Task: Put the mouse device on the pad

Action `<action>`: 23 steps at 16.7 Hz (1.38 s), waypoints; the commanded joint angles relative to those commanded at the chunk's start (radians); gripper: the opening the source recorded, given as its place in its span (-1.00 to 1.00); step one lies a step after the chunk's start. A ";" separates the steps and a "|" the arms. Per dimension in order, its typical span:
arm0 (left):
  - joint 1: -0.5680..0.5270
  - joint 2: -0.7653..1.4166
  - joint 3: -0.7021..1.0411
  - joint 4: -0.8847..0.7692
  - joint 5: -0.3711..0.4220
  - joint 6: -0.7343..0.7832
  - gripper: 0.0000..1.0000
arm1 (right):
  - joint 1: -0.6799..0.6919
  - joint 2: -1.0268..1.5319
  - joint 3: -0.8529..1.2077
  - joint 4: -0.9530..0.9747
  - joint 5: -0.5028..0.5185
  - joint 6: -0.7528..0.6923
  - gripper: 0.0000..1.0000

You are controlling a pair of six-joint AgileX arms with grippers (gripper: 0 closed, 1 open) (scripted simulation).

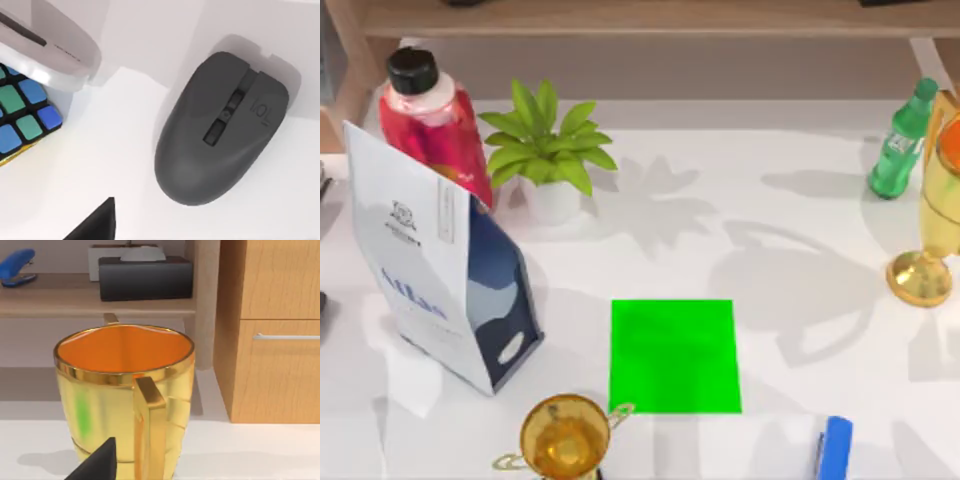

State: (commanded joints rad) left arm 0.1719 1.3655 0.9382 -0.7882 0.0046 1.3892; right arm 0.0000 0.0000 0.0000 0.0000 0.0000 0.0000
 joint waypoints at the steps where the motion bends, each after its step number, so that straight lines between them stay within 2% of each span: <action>1: 0.011 0.087 0.057 -0.046 0.000 0.092 1.00 | 0.000 0.000 0.000 0.000 0.000 0.000 1.00; 5: 0.047 0.351 0.274 -0.199 0.000 0.375 1.00 | 0.000 0.000 0.000 0.000 0.000 0.000 1.00; 9: 0.069 0.473 0.409 -0.283 0.001 0.506 1.00 | 0.000 0.000 0.000 0.000 0.000 0.000 1.00; 17: 0.062 0.483 0.403 -0.273 0.002 0.509 1.00 | 0.000 0.000 0.000 0.000 0.000 0.000 1.00; 23: 0.042 0.554 0.243 -0.043 0.002 0.489 1.00 | 0.000 0.000 0.000 0.000 0.000 0.000 1.00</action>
State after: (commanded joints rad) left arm 0.2142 1.9197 1.1816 -0.8312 0.0064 1.8781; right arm 0.0000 0.0000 0.0000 0.0000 0.0000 0.0000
